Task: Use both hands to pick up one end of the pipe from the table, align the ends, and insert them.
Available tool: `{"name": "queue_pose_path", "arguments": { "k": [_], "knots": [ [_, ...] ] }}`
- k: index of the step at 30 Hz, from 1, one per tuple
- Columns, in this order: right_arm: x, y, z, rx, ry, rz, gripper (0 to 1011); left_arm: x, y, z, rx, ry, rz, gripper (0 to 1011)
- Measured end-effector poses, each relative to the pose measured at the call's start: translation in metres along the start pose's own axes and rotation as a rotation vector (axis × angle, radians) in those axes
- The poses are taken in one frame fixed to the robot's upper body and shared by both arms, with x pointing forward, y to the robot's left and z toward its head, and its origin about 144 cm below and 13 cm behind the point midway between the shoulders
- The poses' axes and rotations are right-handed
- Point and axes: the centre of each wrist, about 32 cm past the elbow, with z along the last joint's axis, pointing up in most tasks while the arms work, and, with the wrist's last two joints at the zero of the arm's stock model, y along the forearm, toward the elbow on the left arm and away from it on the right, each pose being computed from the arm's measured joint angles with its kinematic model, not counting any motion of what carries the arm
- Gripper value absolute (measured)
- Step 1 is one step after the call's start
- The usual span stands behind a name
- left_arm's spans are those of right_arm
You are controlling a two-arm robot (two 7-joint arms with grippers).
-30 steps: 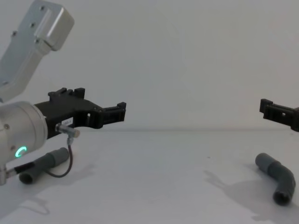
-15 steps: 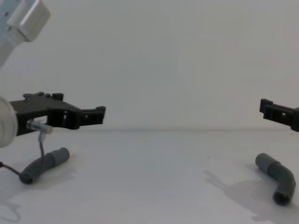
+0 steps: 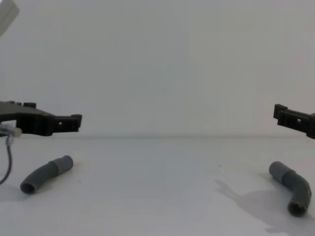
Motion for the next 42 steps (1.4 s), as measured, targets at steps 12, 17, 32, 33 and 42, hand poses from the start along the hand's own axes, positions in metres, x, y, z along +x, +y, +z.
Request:
{"name": "queue_pose_path", "arguments": {
  "k": [12,17,32,33,42],
  "knots": [
    [0.000,0.000,0.000,0.000,0.000,0.000,1003,0.015,0.003,0.008,0.103,0.032,0.016,1001],
    [0.000,0.000,0.000,0.000,0.000,0.000,1003,0.021,0.001,0.009,0.147,0.053,0.017,1001],
    [0.000,0.000,0.000,0.000,0.000,0.000,1003,0.034,-0.007,0.008,0.233,0.097,0.021,1001],
    [0.000,0.000,0.000,0.000,0.000,0.000,1003,0.035,-0.008,0.008,0.237,0.100,0.020,1001],
    [0.000,0.000,0.000,0.000,0.000,0.000,1003,0.040,-0.016,0.006,0.252,0.114,0.012,1001]
  ]
}}
